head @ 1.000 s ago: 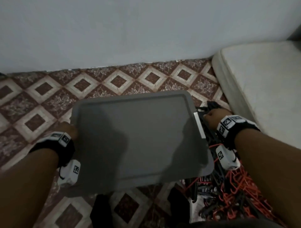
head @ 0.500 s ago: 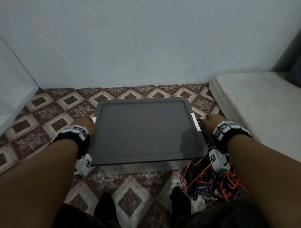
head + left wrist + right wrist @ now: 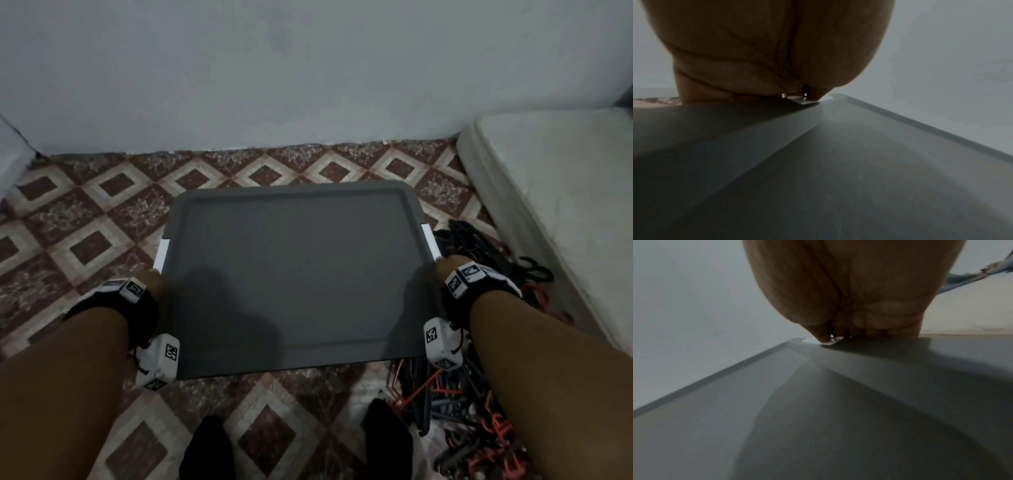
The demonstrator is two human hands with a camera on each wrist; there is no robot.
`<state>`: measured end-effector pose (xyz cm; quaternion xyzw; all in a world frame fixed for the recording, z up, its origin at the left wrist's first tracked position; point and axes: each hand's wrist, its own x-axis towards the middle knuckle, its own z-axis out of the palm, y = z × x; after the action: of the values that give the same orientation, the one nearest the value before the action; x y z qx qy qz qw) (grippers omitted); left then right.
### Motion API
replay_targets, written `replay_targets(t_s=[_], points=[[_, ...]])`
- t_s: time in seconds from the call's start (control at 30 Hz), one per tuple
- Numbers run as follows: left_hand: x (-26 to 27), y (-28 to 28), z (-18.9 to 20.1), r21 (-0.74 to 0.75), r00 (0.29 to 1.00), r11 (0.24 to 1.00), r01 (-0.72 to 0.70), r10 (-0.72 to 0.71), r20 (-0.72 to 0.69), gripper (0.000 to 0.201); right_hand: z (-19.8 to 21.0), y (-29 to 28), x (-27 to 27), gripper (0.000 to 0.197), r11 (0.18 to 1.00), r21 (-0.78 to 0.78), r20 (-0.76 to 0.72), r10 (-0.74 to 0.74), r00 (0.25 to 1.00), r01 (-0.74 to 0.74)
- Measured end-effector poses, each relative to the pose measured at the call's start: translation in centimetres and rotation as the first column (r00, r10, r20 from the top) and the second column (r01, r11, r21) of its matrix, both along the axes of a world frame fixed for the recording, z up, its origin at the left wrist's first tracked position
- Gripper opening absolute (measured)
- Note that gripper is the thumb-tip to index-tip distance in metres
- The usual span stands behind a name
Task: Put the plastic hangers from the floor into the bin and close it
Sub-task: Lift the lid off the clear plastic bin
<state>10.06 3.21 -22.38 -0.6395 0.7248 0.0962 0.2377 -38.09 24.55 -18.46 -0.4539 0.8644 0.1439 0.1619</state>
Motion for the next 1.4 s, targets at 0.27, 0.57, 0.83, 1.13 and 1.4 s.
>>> replay_targets(t_s=[0.27, 0.57, 0.83, 1.13, 1.4], points=[[0.0, 0.5, 0.5, 0.048, 0.998, 0.998, 0.028, -0.031, 0.061, 0.061, -0.8, -0.3, 1.4, 0.035, 0.993, -0.005, 0.046, -0.119, 0.992, 0.119], [0.1, 1.2, 1.1, 0.05, 0.995, 0.996, -0.073, 0.076, -0.058, 0.027, 0.7, 0.1, 2.6, 0.041, 0.978, -0.025, 0.104, -0.205, 0.973, 0.209], [-0.8, 1.3, 2.3, 0.164, 0.99, 0.986, -0.015, -0.008, 0.14, 0.035, 2.6, -0.4, 3.0, 0.048, 0.986, 0.119, -0.011, -0.117, 0.993, 0.117], [-0.7, 1.3, 1.7, 0.095, 0.994, 0.99, -0.103, 0.105, -0.012, 0.029, 3.0, -1.3, 3.2, 0.065, 0.929, 0.322, -0.033, -0.18, 0.983, 0.181], [-0.6, 1.3, 2.8, 0.001, 0.999, 1.0, 0.014, -0.014, -0.038, 0.042, 0.0, -1.3, 1.6, 0.061, 0.968, -0.065, 0.089, -0.234, 0.968, 0.241]])
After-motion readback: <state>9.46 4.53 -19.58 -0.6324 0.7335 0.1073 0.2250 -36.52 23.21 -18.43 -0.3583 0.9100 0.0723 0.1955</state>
